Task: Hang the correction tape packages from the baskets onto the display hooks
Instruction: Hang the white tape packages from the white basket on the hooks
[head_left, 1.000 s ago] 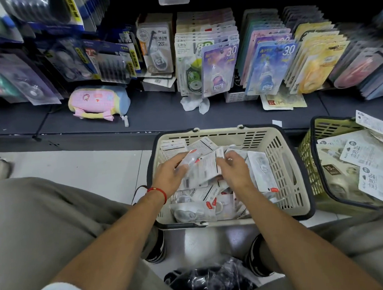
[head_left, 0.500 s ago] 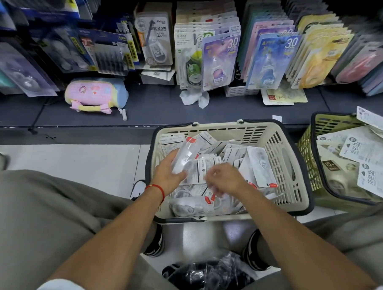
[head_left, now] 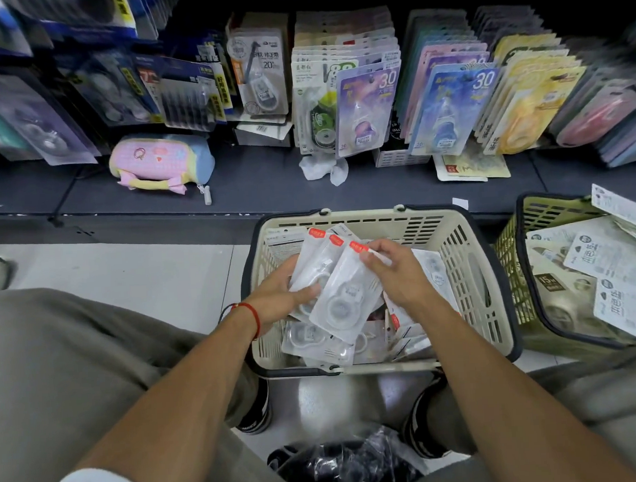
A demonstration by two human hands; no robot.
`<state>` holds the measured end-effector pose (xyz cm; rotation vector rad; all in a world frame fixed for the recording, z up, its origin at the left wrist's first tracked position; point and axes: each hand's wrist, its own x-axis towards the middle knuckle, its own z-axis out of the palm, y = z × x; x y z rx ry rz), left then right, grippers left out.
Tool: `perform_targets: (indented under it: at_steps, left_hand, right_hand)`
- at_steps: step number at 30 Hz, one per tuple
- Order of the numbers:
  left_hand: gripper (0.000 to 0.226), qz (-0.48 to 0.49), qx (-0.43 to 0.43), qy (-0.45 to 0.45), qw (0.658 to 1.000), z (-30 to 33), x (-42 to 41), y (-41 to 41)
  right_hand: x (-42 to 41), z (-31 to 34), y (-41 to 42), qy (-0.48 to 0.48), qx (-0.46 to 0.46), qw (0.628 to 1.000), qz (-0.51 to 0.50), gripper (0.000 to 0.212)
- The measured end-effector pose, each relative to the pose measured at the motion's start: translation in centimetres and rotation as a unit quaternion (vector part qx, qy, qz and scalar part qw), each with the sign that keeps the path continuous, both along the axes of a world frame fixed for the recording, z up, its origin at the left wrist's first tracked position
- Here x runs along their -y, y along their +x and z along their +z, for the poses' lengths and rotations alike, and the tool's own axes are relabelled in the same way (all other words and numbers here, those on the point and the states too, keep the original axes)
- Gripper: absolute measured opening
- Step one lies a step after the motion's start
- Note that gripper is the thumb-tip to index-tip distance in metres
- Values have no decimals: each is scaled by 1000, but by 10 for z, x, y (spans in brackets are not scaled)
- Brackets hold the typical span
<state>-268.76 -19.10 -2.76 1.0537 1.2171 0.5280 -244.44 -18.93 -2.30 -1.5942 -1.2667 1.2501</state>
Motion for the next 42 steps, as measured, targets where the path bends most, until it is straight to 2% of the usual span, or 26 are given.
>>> perform_targets:
  at_steps: [2, 4, 7, 10, 12, 14, 16, 18, 20, 22, 23, 25, 27, 29, 31, 33, 36, 39, 42]
  left_hand:
    - [67, 9, 57, -50, 997, 0, 5, 6]
    - [78, 7, 81, -62, 995, -2, 9, 11]
    - [88, 42, 57, -37, 997, -3, 9, 13]
    - [82, 128, 31, 6, 991, 2, 2, 0]
    - [77, 185, 18, 47, 982, 9, -3, -13]
    - [74, 222, -6, 86, 971, 14, -5, -23]
    - [71, 248, -30, 108, 962, 15, -4, -28]
    - [67, 265, -31, 113, 957, 14, -2, -30]
    - [67, 271, -30, 114, 955, 13, 0, -29]
    - [70, 271, -31, 117, 955, 12, 0, -27]
    - [72, 271, -31, 118, 955, 12, 0, -26]
    - [73, 271, -31, 119, 955, 11, -2, -25]
    - [74, 268, -31, 118, 956, 12, -2, -25]
    - [73, 267, -32, 120, 956, 13, -3, -26]
    - [70, 274, -23, 116, 954, 15, -5, -29]
    - [66, 292, 2, 113, 950, 18, -7, -31]
    - [65, 290, 48, 106, 950, 26, -6, -25]
    - [74, 233, 104, 111, 961, 44, -6, -5]
    - [80, 187, 173, 121, 959, 67, -12, 17]
  right_hand:
    - [-1, -2, -7, 25, 18, 999, -35, 14]
    - [-1, -6, -17, 51, 43, 997, -46, 13]
    - [-4, -11, -35, 59, 74, 995, -39, 22]
    - [-4, -21, -49, 71, 150, 982, -85, 23]
    - [1, -34, -54, 42, 227, 972, -35, 24]
    - [8, -49, -61, -10, 311, 947, 83, 36]
    - [10, -59, -69, -20, 330, 935, 129, 51]
    - [6, -61, -72, -10, 280, 955, 101, 56]
    - [-3, -59, -68, -34, 168, 983, 72, 52]
    - [-6, -56, -62, -66, 72, 991, 90, 53]
    - [-6, -54, -59, -55, 72, 989, 115, 56]
    - [-5, -51, -53, 5, 131, 980, 152, 57]
    - [-5, -49, -48, 71, 176, 972, 141, 41]
    - [-6, -40, -43, 105, 168, 973, 119, 19]
    - [-11, -26, -35, 102, 124, 982, 100, 7]
    - [-18, -6, -26, 79, 50, 994, 60, 3]
    - [-30, 27, -11, 50, -54, 996, -51, 11]
    - [-42, 58, -9, 28, -139, 980, -143, 21]
    - [-55, 89, -17, 71, -142, 968, -193, 26]
